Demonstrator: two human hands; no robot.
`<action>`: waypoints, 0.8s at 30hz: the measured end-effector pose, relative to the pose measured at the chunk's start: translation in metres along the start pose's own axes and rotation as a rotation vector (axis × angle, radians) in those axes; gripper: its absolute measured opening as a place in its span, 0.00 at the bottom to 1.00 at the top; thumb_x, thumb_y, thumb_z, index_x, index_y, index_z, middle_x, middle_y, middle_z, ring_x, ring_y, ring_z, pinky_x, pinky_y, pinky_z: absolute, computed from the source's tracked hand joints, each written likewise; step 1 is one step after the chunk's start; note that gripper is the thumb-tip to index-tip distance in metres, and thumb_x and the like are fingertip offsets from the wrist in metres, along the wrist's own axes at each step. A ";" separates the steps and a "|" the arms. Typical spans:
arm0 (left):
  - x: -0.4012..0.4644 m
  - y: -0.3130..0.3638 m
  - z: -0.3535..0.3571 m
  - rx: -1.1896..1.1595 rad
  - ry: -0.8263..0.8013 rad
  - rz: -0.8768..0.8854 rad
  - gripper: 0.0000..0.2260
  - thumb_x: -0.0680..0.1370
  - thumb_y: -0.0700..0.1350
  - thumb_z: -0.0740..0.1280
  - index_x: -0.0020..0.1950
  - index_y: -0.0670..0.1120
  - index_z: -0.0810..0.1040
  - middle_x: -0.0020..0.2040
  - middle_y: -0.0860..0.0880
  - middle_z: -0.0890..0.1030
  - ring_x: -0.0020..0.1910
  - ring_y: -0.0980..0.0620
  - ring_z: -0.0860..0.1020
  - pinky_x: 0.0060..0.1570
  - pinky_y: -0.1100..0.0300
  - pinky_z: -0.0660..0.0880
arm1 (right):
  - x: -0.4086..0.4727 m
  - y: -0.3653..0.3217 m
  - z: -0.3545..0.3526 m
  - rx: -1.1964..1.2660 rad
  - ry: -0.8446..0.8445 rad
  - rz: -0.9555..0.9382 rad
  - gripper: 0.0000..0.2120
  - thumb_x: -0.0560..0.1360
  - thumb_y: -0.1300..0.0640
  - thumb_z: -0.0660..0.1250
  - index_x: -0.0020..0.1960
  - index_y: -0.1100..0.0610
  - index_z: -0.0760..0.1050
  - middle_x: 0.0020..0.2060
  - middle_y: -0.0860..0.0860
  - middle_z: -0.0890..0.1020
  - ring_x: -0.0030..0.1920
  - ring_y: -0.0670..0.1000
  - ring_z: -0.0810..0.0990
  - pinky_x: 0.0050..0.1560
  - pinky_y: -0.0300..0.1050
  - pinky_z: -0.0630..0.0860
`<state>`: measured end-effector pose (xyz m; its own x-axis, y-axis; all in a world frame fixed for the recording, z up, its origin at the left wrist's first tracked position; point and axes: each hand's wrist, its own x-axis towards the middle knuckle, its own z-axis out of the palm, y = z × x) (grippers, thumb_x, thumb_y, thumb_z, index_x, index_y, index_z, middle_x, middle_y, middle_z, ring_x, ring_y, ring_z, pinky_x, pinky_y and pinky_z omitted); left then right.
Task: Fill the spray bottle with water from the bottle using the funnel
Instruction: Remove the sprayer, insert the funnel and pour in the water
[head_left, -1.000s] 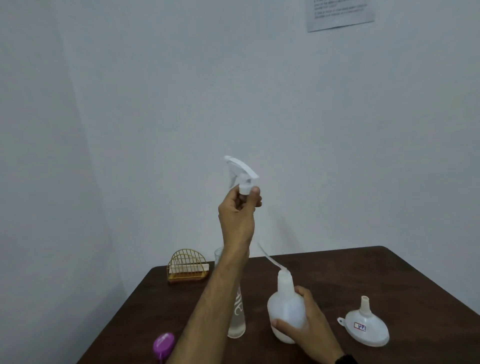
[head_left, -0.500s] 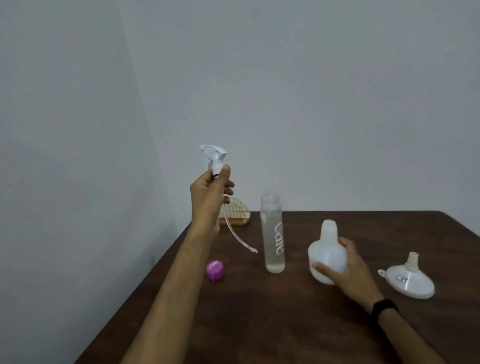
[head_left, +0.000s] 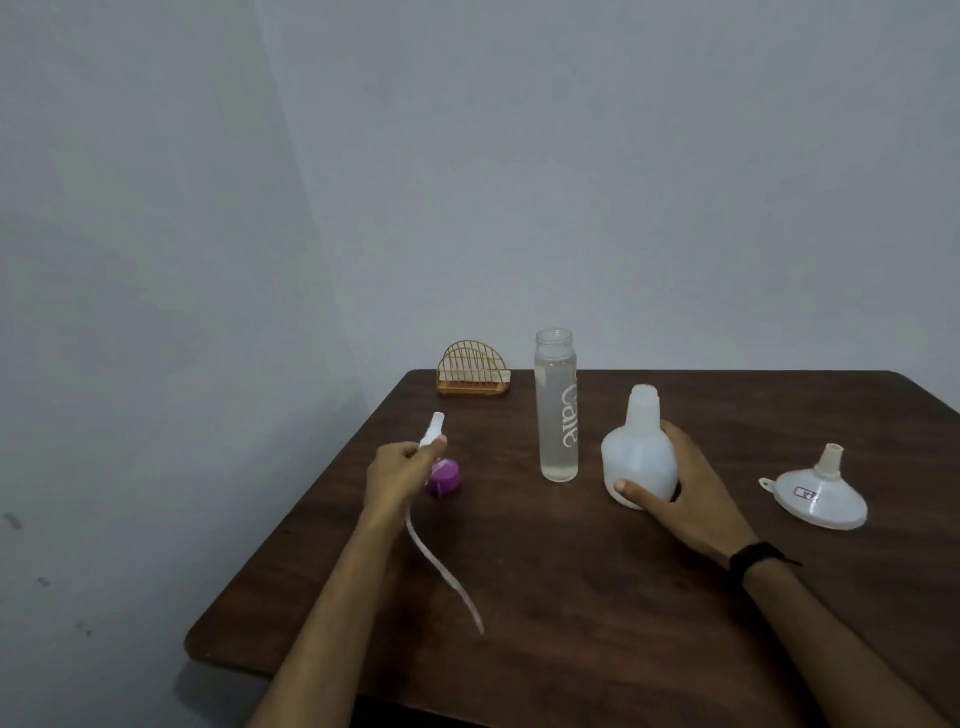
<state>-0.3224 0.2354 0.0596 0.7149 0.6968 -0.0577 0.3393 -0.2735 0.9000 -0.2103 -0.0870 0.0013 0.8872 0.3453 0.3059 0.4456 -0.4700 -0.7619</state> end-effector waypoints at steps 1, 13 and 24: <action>0.001 -0.005 0.000 0.076 -0.022 0.005 0.11 0.78 0.53 0.70 0.50 0.45 0.83 0.51 0.47 0.83 0.44 0.53 0.77 0.46 0.57 0.75 | -0.002 -0.001 0.002 -0.025 0.007 -0.003 0.51 0.63 0.28 0.70 0.78 0.45 0.53 0.74 0.47 0.63 0.71 0.50 0.66 0.68 0.55 0.70; 0.007 -0.005 -0.003 0.616 -0.143 0.063 0.26 0.72 0.49 0.77 0.68 0.49 0.74 0.67 0.45 0.77 0.61 0.46 0.77 0.56 0.52 0.78 | -0.009 -0.012 0.011 -0.117 0.190 -0.068 0.43 0.70 0.43 0.75 0.77 0.54 0.57 0.73 0.52 0.65 0.71 0.53 0.66 0.68 0.52 0.68; -0.001 -0.012 0.011 0.792 0.148 0.308 0.23 0.73 0.50 0.74 0.67 0.48 0.76 0.64 0.46 0.78 0.59 0.48 0.78 0.55 0.55 0.77 | -0.007 -0.007 0.007 -0.137 0.269 0.046 0.40 0.70 0.47 0.76 0.75 0.56 0.60 0.70 0.56 0.68 0.68 0.58 0.70 0.66 0.59 0.72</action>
<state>-0.3202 0.2308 0.0436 0.7767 0.5798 0.2460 0.5092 -0.8080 0.2964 -0.2202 -0.0803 0.0011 0.8985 0.1022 0.4268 0.3999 -0.5914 -0.7002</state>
